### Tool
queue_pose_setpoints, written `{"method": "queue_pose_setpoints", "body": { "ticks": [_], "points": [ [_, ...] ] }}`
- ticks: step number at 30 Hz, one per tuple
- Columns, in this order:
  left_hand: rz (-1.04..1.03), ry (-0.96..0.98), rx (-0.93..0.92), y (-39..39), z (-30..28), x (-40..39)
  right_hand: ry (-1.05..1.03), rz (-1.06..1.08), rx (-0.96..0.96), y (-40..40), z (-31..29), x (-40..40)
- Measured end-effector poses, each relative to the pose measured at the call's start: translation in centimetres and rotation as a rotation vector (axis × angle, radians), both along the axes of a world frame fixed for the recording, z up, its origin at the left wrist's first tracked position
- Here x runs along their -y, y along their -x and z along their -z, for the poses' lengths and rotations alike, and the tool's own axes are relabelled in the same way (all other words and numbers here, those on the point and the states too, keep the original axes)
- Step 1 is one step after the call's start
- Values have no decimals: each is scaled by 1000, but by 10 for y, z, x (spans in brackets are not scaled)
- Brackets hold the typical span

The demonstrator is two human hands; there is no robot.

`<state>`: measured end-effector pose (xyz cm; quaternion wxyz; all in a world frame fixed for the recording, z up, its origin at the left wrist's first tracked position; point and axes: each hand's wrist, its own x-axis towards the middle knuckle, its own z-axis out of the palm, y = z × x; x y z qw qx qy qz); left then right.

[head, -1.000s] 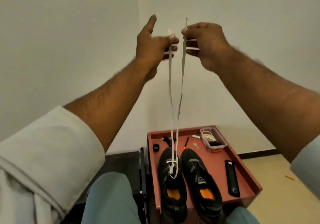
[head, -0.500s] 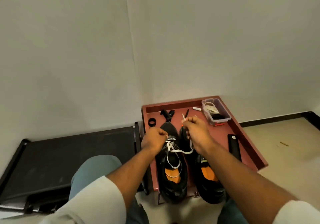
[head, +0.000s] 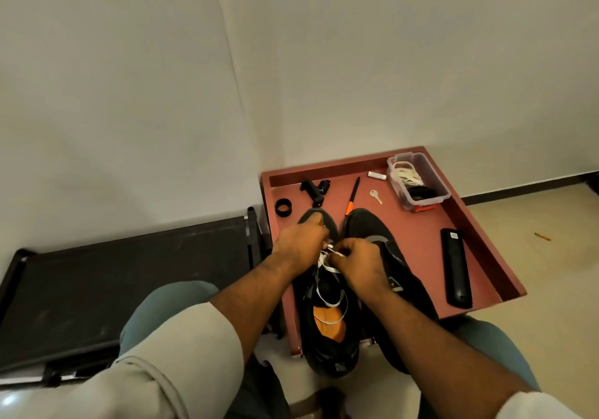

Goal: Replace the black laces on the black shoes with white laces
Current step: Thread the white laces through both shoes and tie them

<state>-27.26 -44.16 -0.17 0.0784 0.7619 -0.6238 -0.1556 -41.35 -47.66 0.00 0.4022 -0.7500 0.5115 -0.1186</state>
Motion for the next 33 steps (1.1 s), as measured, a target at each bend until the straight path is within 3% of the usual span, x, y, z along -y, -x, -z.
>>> {"method": "queue_pose_setpoints", "body": {
  "ticks": [2, 11, 14, 17, 28, 33],
  "points": [
    [19, 20, 0, -3, -1, -4, 18, 1, -29, -1, 0, -1],
    [-335, 161, -354, -14, 9, -32, 44, 32, -25, -3, 0, -6],
    [-409, 201, -419, -11, 11, -41, 131, -83, -3, -4, 0, -5],
    [-428, 192, -434, -8, 13, -48, 216, -223, -93, -11, 4, -3],
    [-524, 225, -499, 0, 15, -51, 85, -232, -253, -32, 3, 9],
    [-548, 103, -565, 4, 23, -59, 81, -283, -310, -35, 3, 8]
  ]
}}
